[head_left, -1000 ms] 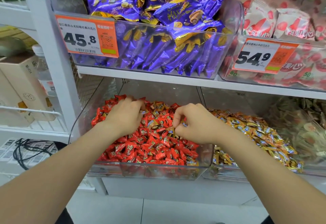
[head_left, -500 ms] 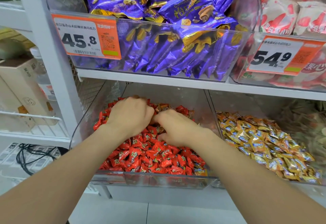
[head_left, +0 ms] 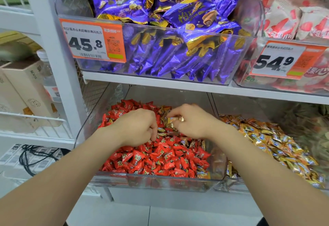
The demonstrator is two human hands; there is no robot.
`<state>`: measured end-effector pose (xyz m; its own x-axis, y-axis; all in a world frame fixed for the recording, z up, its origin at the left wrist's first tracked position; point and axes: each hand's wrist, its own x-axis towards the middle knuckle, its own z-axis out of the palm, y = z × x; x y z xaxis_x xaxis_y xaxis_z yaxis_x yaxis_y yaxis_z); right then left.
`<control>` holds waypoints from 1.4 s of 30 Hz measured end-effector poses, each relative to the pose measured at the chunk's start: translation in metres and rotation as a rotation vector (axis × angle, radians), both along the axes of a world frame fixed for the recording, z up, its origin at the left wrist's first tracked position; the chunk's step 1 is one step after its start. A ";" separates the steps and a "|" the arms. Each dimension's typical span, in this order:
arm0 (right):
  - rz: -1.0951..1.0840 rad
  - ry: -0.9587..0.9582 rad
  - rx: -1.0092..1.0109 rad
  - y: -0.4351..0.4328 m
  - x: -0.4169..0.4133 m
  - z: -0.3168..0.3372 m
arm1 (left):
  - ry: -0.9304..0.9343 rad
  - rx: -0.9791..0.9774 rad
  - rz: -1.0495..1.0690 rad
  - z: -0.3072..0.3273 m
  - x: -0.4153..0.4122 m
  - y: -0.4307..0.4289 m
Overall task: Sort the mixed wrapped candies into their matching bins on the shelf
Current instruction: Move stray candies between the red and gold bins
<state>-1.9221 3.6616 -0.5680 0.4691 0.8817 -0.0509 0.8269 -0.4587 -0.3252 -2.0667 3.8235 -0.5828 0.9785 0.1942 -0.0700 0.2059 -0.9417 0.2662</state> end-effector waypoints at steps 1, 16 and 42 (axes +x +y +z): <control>-0.025 0.010 0.011 -0.004 0.001 0.003 | 0.020 0.007 0.012 0.001 -0.001 0.000; 0.024 -0.062 -0.094 0.007 -0.010 -0.010 | 0.009 0.363 0.168 -0.001 0.002 -0.004; 0.054 -0.044 -0.002 -0.009 -0.006 0.011 | -0.252 -0.018 0.110 -0.006 0.000 0.003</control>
